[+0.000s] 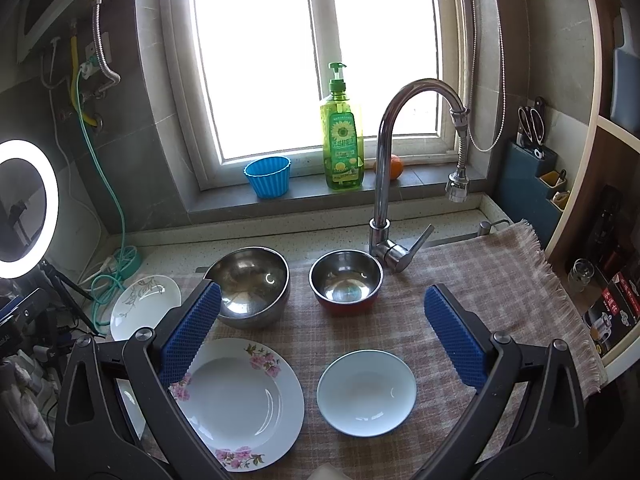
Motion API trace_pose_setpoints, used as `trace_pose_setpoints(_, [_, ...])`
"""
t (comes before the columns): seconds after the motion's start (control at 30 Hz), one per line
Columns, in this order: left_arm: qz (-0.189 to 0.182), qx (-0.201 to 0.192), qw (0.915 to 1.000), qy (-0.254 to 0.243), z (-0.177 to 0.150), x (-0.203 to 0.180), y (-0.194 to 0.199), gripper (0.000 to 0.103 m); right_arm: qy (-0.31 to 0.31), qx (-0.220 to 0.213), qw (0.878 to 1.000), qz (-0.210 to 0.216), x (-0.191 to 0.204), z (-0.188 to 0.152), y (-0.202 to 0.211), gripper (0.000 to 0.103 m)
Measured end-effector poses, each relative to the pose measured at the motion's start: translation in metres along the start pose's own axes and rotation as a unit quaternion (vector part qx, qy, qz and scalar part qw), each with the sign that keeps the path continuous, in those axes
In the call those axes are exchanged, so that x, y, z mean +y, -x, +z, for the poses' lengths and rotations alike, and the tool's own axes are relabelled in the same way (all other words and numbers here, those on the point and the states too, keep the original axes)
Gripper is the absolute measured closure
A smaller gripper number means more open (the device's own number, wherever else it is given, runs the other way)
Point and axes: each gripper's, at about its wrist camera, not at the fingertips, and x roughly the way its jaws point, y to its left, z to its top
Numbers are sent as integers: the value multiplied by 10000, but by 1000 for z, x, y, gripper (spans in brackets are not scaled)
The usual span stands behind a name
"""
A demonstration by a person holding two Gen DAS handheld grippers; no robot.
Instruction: Organize plates and bowls
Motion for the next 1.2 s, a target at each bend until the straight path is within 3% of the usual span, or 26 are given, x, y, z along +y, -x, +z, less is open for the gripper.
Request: trace_pose_setpoints(1.2, [-36,64,10000,-15,-4,-3,-7,1,93,-61,9998,-148,-3,2,-3,0])
